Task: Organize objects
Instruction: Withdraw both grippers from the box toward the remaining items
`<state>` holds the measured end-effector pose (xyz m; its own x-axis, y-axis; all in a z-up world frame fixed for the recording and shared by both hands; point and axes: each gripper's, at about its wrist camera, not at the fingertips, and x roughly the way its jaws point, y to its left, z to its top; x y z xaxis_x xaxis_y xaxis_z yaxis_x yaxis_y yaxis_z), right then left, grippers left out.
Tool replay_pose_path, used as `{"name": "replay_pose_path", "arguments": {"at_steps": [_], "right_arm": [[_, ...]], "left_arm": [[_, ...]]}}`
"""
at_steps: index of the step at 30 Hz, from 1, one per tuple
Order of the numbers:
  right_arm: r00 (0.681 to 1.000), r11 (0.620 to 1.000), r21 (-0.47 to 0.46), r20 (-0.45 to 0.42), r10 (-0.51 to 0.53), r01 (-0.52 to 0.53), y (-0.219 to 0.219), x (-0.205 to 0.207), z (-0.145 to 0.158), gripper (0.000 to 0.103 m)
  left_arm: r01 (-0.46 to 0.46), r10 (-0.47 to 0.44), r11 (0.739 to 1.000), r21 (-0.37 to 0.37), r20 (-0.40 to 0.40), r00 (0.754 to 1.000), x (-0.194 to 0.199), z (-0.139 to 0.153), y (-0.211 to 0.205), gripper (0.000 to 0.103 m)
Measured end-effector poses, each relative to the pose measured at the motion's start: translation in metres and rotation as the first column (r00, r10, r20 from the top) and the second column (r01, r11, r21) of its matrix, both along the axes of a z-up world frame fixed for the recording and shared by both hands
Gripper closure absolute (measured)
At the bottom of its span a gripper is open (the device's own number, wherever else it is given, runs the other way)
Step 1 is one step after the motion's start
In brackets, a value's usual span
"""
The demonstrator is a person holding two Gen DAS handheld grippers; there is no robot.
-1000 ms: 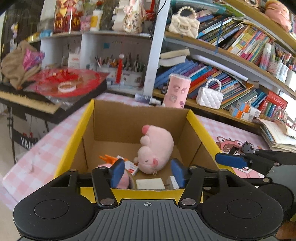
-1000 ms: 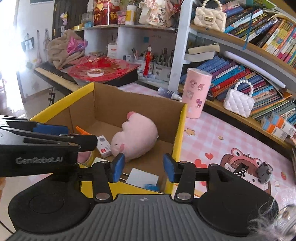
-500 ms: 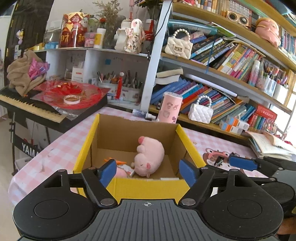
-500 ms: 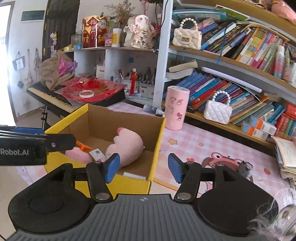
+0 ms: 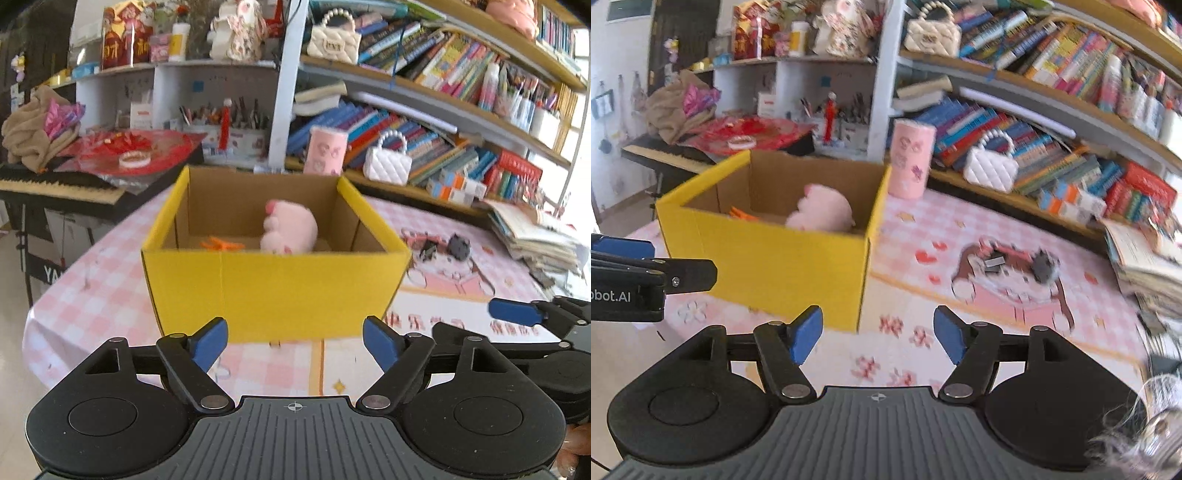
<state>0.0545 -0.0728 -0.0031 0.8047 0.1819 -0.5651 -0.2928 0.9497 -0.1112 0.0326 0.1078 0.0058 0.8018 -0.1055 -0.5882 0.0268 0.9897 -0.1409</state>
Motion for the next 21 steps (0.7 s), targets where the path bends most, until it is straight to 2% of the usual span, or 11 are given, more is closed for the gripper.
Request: {"name": "replay_pose_path", "arguments": {"at_steps": [7, 15, 21], "right_arm": [[0.996, 0.997, -0.002, -0.047, -0.08, 0.08, -0.015, -0.01, -0.01, 0.03], [0.993, 0.995, -0.03, -0.068, -0.098, 0.096, -0.023, -0.021, -0.017, 0.024], [0.984, 0.988, -0.034, -0.087, -0.155, 0.152, -0.041, -0.027, -0.02, 0.021]], "left_arm": [[0.047, -0.047, 0.999, 0.002, -0.079, 0.996, -0.003, -0.015, -0.011, 0.02], [0.115, -0.115, 0.993, 0.003, -0.098, 0.989, -0.005, -0.019, -0.03, 0.016], [0.176, -0.175, 0.984, -0.003, -0.11, 0.978, 0.0, -0.021, -0.049, 0.016]]}}
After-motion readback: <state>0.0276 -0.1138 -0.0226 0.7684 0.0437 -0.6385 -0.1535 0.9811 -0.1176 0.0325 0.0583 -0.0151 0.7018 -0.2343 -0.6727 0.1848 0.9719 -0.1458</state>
